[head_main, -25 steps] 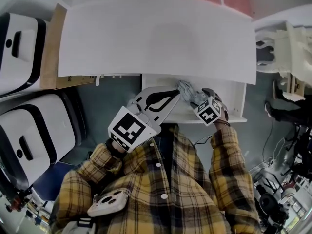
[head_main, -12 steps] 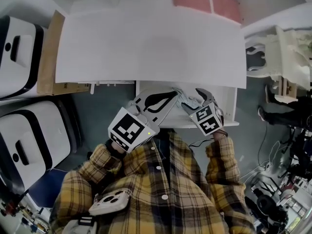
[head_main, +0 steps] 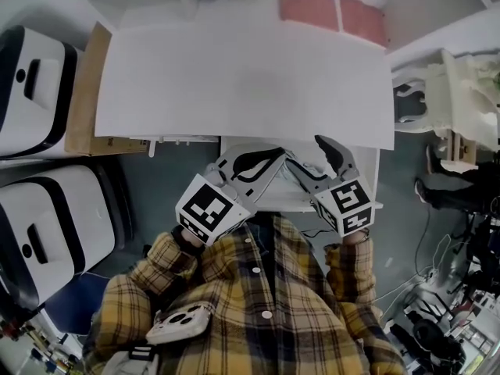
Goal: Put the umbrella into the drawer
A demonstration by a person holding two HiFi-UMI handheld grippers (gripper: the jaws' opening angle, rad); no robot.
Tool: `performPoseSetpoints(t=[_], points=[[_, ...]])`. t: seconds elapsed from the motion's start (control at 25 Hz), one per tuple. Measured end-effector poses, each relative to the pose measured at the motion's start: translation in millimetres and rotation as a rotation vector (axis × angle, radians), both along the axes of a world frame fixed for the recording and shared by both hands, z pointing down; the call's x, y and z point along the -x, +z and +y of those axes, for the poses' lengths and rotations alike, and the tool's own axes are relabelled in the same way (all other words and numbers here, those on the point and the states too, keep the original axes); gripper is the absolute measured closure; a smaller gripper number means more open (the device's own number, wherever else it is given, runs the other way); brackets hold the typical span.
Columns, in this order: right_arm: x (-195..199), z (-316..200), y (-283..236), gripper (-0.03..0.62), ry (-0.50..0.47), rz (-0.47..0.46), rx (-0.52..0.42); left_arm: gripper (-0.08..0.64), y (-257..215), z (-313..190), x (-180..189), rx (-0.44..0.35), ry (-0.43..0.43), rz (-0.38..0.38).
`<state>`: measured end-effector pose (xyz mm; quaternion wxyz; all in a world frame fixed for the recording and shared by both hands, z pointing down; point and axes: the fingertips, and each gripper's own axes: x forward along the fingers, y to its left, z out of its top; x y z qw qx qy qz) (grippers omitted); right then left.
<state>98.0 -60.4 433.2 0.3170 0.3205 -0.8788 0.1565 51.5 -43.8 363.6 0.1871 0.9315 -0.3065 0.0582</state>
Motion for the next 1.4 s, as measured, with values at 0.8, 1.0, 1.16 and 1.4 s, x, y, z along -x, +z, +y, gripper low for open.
performPoseSetpoints(t=[0.8, 1.0, 1.16, 1.4], points=[[26, 12, -136, 0.508, 0.104, -0.491, -0.277, 0.538, -13, 3, 5, -0.030, 0.010, 0.012], [26, 14, -138, 0.546, 0.114, -0.505, -0.274, 0.538, -24, 1, 5, -0.050, 0.014, 0.025], [25, 15, -137, 0.569, 0.128, -0.509, -0.273, 0.538, -31, 3, 3, -0.058, 0.015, 0.041], [25, 14, -135, 0.575, 0.139, -0.505, -0.268, 0.538, -38, 4, 4, -0.074, 0.013, 0.062]])
